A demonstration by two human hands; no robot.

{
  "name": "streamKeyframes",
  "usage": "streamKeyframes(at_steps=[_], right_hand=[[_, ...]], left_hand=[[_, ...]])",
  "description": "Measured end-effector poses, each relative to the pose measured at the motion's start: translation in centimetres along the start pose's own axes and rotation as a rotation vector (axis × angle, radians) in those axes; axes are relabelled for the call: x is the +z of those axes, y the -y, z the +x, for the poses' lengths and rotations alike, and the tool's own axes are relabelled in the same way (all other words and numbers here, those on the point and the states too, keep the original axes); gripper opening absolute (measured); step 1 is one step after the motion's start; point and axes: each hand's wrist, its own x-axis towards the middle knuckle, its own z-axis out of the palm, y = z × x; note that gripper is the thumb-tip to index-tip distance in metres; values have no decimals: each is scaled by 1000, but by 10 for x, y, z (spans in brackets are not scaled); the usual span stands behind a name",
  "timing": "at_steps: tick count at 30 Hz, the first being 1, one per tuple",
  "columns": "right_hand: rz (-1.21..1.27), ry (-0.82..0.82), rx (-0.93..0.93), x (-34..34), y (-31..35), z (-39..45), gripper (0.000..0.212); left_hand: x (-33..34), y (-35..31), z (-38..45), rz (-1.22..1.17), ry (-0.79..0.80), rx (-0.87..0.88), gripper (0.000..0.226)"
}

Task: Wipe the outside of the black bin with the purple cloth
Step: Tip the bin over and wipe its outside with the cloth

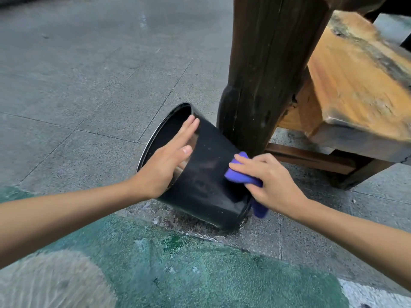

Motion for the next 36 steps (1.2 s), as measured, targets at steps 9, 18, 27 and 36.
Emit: streamKeyframes(at_steps=[9,18,27,36], right_hand=[[-148,-9,-421,34,81,10,50],[-440,187,-436,25,17,-43,45],[-353,315,200,-1,-13,-59,45],[762,81,1152,17,-26,-53,19]], left_hand=[[6,-5,9,-32,12,7,58],[-18,-8,-1,184,46,-57,75],[-14,-6,-5,281,-22,17,70],[-12,-5,-14,274,-69,-16,77]])
